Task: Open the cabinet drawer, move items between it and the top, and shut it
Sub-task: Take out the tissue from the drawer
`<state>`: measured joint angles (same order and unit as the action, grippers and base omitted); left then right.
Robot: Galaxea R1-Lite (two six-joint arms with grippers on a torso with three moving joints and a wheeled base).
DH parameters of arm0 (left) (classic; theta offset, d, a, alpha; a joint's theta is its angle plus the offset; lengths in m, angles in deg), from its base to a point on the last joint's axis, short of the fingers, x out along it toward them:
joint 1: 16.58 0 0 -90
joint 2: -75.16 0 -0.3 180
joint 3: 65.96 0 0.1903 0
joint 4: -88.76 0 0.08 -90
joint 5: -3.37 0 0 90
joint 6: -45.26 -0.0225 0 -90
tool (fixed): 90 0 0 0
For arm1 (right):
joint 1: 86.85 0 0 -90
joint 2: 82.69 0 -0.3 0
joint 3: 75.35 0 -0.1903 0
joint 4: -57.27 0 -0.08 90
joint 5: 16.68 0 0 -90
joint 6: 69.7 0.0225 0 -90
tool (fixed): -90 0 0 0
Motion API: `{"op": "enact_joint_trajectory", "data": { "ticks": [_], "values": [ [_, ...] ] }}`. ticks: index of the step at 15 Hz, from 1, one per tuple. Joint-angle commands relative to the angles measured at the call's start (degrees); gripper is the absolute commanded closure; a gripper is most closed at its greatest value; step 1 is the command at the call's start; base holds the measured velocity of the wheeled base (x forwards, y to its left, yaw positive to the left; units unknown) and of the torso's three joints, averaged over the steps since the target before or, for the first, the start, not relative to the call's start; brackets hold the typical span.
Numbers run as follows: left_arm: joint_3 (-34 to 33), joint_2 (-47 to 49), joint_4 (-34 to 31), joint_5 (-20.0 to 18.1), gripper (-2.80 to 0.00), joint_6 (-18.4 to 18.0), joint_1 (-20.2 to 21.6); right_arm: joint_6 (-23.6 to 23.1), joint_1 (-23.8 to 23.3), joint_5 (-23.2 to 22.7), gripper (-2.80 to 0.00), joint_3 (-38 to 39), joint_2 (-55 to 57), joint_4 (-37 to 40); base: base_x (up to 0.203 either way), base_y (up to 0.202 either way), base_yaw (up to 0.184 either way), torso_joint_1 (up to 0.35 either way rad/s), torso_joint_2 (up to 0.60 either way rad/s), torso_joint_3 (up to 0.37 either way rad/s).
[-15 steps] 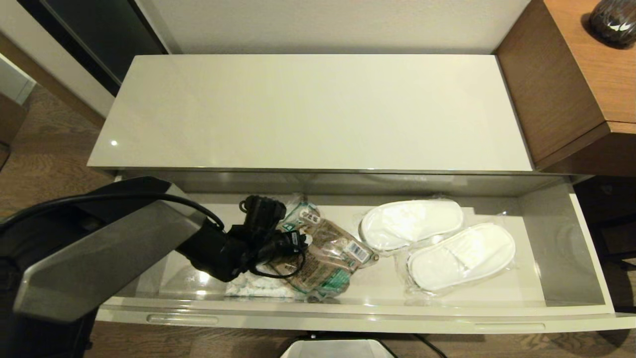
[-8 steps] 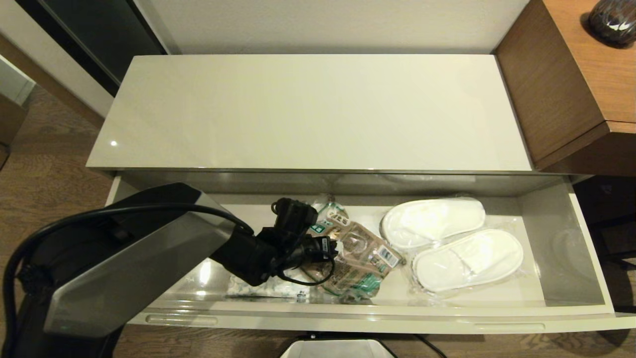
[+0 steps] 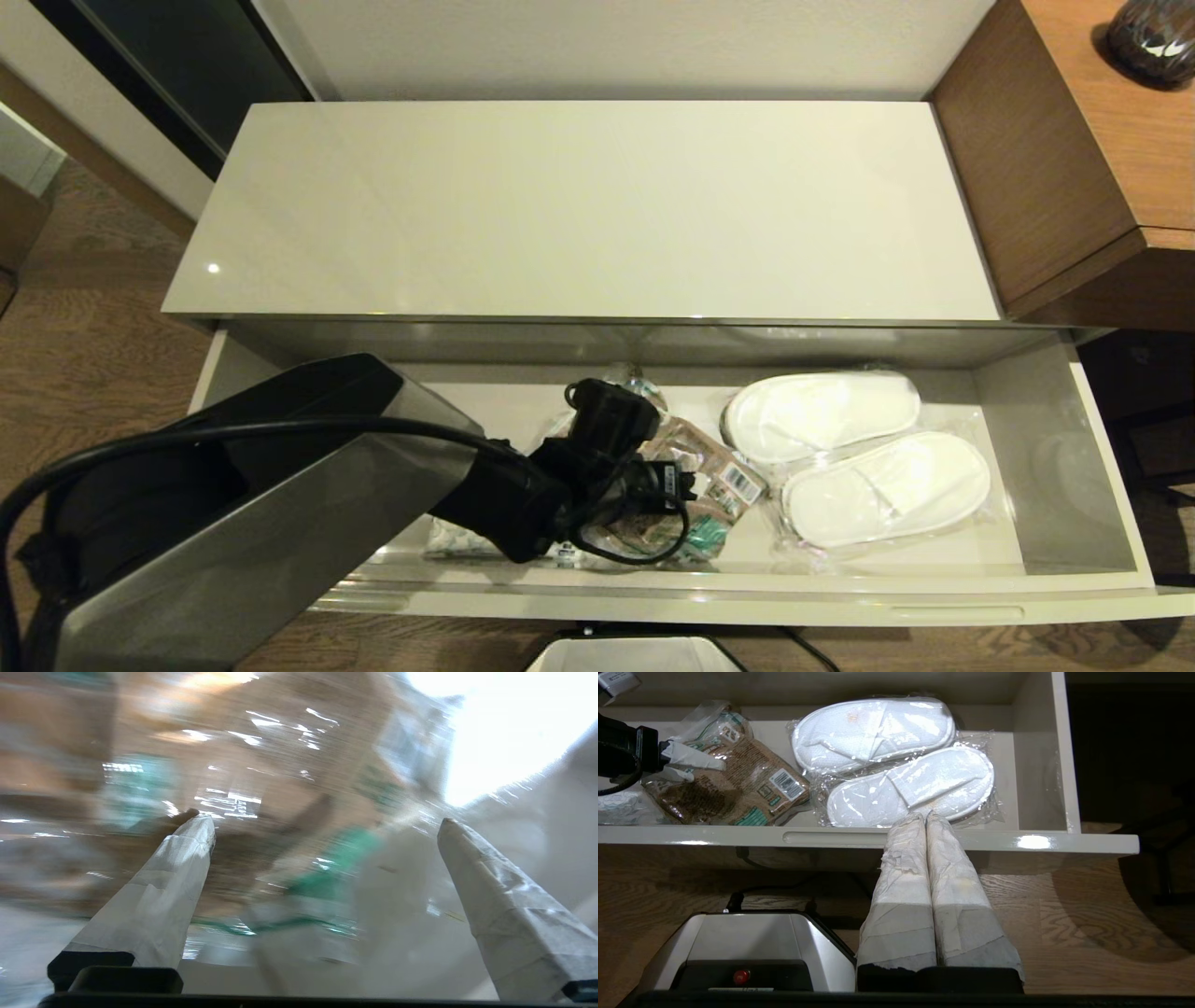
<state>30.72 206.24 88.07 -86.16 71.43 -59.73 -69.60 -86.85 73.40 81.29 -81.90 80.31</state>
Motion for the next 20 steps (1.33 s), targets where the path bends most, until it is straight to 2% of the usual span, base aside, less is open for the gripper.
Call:
{"op": "enact_joint_trajectory", "data": {
  "ticks": [1,4,6,9,14,16,20],
  "values": [
    [1.51,0.16,-0.69,0.15,-2.8,0.12,-1.97,-0.01,0.0,0.01,0.0,0.09,0.09,-0.02,0.0,0.0,0.0,0.0,0.0,0.0],
    [3.92,1.17,-2.11,0.17,-2.8,0.19,-3.94,-0.01,0.0,0.01,0.0,0.09,0.09,-0.02,0.0,0.0,0.0,0.0,0.0,0.0],
    [8.3,1.63,-4.76,0.23,-2.8,0.13,-6.77,-0.01,0.0,0.01,0.0,0.09,0.09,-0.02,0.0,0.0,0.0,0.0,0.0,0.0],
    [11.53,1.94,-7.43,0.24,-2.8,0.08,-8.77,-0.01,0.0,0.01,0.0,0.09,0.09,-0.02,0.0,0.0,0.0,0.0,0.0,0.0],
    [13.61,2.77,-9.14,0.94,-2.8,0.11,-10.9,-0.01,0.0,0.01,0.0,0.09,0.09,-0.02,0.0,0.0,0.0,0.0,0.0,0.0],
    [13.47,2.22,-9.06,1.72,-2.8,0.1,-10.31,-0.01,0.0,0.01,0.0,0.09,0.09,-0.02,0.0,0.0,0.0,0.0,0.0,0.0],
    [13.29,-3.3,-9.83,5.31,-2.8,-0.05,-0.25,-0.01,0.0,0.01,0.0,0.09,0.09,-0.02,0.0,0.0,0.0,0.0,0.0,0.0]
  ]
}}
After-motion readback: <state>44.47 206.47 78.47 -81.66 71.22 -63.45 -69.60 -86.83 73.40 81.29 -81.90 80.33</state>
